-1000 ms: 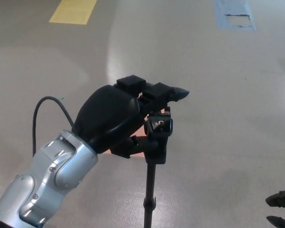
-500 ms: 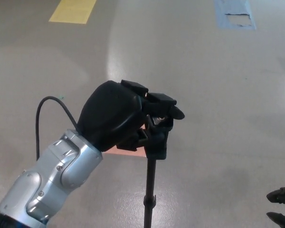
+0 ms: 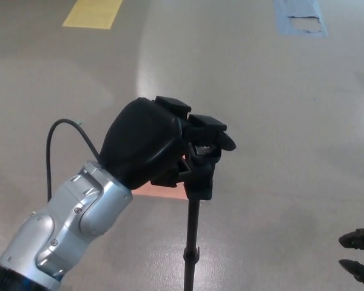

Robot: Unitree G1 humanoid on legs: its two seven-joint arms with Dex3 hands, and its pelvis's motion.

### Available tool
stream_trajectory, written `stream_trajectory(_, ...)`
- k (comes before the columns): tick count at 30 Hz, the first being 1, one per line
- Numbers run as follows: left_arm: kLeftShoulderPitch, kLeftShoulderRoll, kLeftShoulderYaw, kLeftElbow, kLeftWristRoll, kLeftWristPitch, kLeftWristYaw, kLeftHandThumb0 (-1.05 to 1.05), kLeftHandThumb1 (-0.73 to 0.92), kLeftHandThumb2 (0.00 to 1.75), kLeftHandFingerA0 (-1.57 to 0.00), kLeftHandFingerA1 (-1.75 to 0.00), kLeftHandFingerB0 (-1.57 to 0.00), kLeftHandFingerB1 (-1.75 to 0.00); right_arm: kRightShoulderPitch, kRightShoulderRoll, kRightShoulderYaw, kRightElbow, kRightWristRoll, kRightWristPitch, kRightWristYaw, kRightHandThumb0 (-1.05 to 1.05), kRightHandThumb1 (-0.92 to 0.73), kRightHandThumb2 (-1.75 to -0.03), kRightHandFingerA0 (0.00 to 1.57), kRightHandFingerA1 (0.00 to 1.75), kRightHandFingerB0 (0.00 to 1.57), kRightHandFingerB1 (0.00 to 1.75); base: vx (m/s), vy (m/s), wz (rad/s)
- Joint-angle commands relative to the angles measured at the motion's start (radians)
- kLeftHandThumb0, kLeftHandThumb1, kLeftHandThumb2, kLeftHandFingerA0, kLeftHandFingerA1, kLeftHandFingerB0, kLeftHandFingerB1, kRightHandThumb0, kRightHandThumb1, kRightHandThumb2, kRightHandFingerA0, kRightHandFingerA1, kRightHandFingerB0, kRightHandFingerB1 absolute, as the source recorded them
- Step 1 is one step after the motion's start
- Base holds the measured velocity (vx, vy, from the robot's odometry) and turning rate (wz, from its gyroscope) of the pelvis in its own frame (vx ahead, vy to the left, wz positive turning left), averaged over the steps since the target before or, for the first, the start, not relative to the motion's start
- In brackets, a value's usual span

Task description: The robot uses its left hand to grab the top of a phone stand kept on the floor and rotates it anti-clockwise

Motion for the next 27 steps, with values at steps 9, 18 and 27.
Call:
stream_trajectory(9, 0.036, -0.098, 0.065, 0.005, -0.434, 0.067, -0.245, -0.1, 0.66, 0.6, -1.01, -0.53, -0.83, -0.48, -0.025, -0.005, -0.002, 0.01, -0.002, 0.011, 0.0, -0.47, -0.66, -0.8, 0.28, 0.47, 0.07, 0.34, 0.0, 0.0, 0.0)
stream_trajectory(18, 0.045, -0.118, 0.082, -0.001, -0.504, 0.12, -0.308, -0.1, 0.69, 0.62, -1.02, -0.56, -0.82, -0.49, -0.038, -0.005, 0.0, 0.008, -0.005, 0.024, 0.0, -0.47, -0.67, -0.79, 0.28, 0.46, 0.08, 0.34, 0.0, 0.0, 0.0)
stream_trajectory(27, 0.053, -0.15, 0.11, -0.009, -0.576, 0.182, -0.351, -0.13, 0.69, 0.62, -1.05, -0.61, -0.83, -0.49, -0.045, -0.006, 0.007, 0.008, -0.012, 0.018, 0.004, -0.4, -0.8, -0.65, 0.34, 0.4, 0.12, 0.26, 0.0, 0.0, 0.0)
